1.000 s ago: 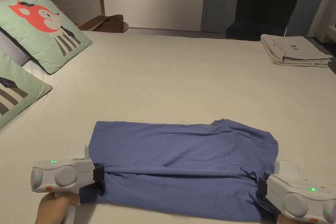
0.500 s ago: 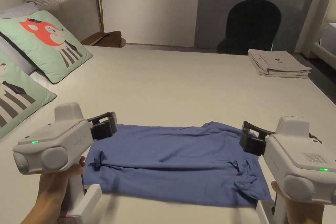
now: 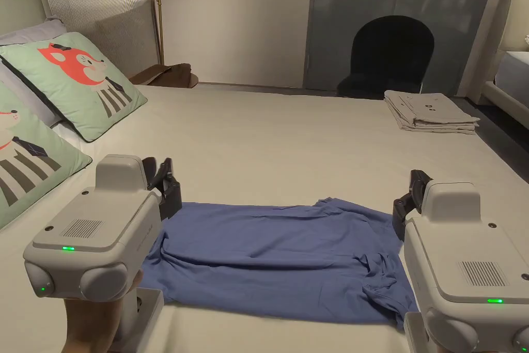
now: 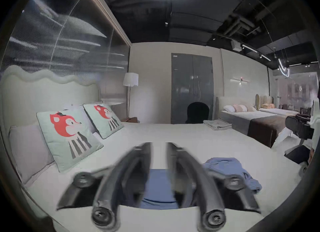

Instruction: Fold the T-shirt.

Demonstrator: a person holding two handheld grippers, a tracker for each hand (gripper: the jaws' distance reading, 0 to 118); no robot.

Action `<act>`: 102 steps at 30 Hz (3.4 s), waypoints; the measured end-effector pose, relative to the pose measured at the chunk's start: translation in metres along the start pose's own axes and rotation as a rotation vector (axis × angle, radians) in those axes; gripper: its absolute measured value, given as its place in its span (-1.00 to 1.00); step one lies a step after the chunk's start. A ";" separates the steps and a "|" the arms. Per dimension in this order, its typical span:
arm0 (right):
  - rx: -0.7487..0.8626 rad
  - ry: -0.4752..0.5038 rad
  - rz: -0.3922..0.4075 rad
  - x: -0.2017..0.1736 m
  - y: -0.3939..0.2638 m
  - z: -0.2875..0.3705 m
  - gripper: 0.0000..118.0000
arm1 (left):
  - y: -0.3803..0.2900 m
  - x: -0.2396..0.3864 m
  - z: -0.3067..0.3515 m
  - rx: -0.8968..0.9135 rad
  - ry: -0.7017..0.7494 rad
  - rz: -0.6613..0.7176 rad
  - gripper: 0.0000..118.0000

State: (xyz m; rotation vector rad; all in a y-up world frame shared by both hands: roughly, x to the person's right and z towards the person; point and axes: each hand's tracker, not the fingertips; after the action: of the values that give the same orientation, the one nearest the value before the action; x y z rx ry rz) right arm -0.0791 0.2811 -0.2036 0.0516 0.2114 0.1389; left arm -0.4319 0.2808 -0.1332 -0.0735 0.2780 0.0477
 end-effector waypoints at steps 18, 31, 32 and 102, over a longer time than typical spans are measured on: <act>-0.058 -0.012 0.003 0.003 -0.014 -0.015 -1.00 | -0.066 -0.061 -0.052 -0.517 0.031 0.133 -1.00; -0.179 -0.004 0.038 0.008 -0.052 -0.040 -1.00 | -0.152 -0.101 -0.096 -0.762 0.160 0.230 0.75; -0.187 -0.004 0.039 0.008 -0.055 -0.043 -1.00 | -0.157 -0.100 -0.100 -0.793 0.166 0.205 0.74; -0.753 -0.008 -0.254 0.049 -0.167 0.048 0.05 | -0.173 -0.085 0.011 -0.863 0.110 0.109 0.06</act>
State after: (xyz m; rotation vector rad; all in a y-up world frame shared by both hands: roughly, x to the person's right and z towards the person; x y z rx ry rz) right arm 0.0004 0.1212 -0.1772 -0.7218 0.1454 -0.0415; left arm -0.5003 0.1060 -0.0876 -0.9204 0.3550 0.2708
